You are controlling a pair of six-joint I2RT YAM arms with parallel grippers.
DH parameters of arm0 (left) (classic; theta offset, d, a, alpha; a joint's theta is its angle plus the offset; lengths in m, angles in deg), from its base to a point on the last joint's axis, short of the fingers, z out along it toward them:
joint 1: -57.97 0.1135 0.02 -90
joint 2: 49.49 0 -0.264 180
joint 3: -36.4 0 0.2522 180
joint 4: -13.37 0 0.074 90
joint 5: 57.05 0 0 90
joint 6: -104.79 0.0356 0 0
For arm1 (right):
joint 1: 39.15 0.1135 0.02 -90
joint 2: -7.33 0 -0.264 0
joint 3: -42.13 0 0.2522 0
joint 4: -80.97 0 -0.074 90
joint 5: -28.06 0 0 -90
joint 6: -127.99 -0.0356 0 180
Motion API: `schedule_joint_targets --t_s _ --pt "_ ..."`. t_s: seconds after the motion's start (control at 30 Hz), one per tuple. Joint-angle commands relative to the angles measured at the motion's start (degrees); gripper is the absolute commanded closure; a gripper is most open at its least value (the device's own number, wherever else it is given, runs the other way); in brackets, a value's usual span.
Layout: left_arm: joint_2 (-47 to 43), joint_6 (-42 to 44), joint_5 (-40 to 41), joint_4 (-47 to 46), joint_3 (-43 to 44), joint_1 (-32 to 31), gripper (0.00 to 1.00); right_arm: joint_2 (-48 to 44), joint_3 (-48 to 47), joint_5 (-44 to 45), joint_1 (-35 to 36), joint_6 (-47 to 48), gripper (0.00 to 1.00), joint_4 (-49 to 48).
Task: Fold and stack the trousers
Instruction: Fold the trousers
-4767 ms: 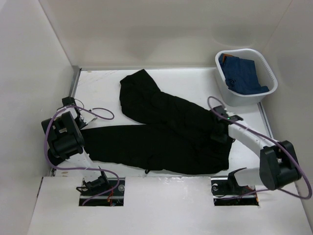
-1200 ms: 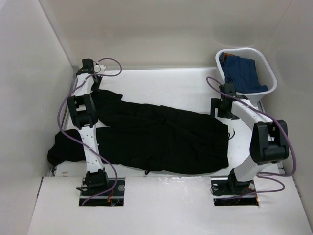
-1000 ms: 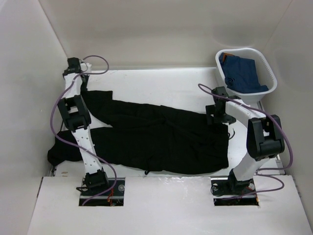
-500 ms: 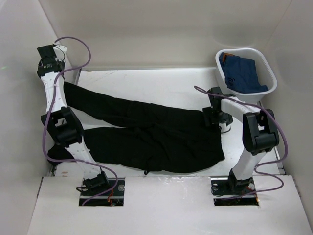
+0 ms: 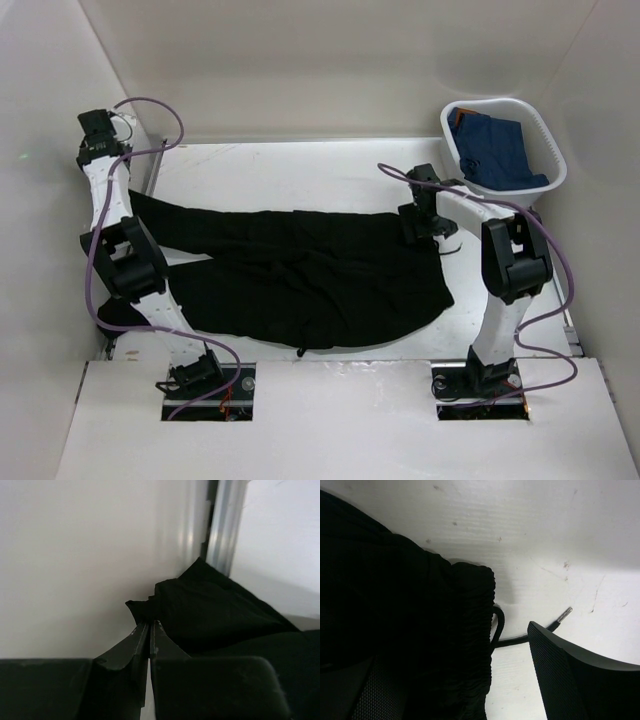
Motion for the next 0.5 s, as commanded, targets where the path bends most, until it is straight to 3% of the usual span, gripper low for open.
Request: schedule_joint_targets --t_s 0.0,0.3,0.47 --pt "-4.2 0.1 2.0 -2.3 -0.7 2.6 0.99 0.1 -5.2 -1.7 2.8 0.4 0.11 -4.2" --pt "-7.4 0.4 1.6 -3.1 -3.6 3.7 0.98 5.1 -10.3 -5.9 1.3 -3.0 0.16 -5.3" --pt "-8.1 0.8 1.5 -3.3 -3.6 4.6 0.98 6.1 -11.9 -5.6 0.7 -3.3 0.10 5.7"
